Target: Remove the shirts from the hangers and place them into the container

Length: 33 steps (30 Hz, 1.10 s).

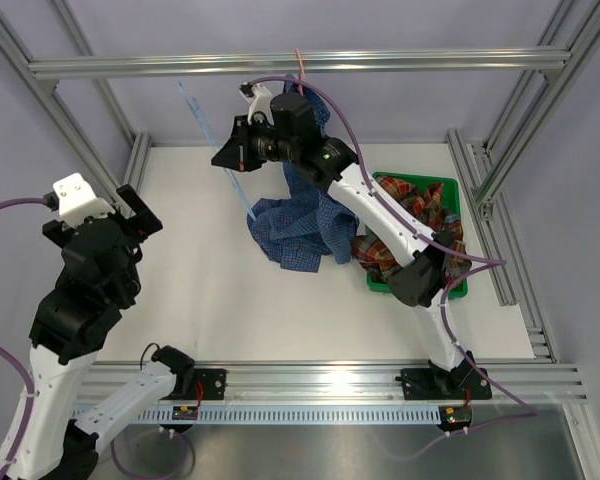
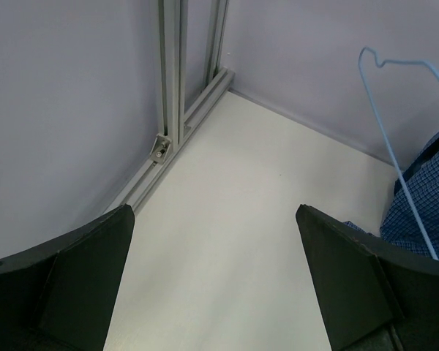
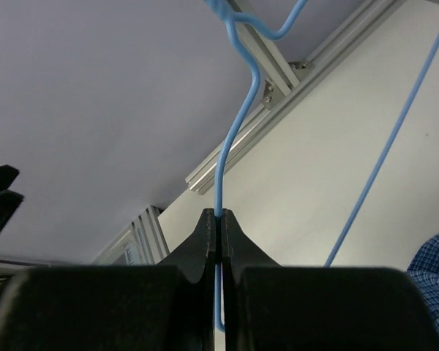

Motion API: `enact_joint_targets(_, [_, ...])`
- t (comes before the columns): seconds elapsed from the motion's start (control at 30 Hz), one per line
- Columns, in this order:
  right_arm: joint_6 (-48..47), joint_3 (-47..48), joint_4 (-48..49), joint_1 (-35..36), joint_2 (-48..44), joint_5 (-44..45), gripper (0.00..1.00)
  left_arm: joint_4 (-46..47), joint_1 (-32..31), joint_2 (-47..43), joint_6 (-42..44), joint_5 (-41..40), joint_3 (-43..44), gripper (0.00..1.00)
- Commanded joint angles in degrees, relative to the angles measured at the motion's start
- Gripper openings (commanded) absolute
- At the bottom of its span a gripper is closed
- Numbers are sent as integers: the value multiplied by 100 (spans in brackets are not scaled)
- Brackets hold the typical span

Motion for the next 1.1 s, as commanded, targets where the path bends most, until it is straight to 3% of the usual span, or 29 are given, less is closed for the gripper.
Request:
enact_joint_targets(0.0, [-468,-254,821,157,-759,-139,0,486,13,-12,-17,5,-86,99])
enact_joint_targets(0.1, [-766,-1000,1340,394,-1268,9,0,592,4,-21,-9,48,-200,99])
enact_joint_targets(0.27, [-951,-1214,1717,473,-1403,651,0,557,4,-47,-184,215,-306,99])
enact_joint_targets(0.6, [-662,-3,1824,395,-384,1495,0,531,13,-135,-97,330,-236,99])
enact_joint_targets(1.07, [-205,59,1975,69,-138,2022,0,539,13,-206,27,444,-209,99])
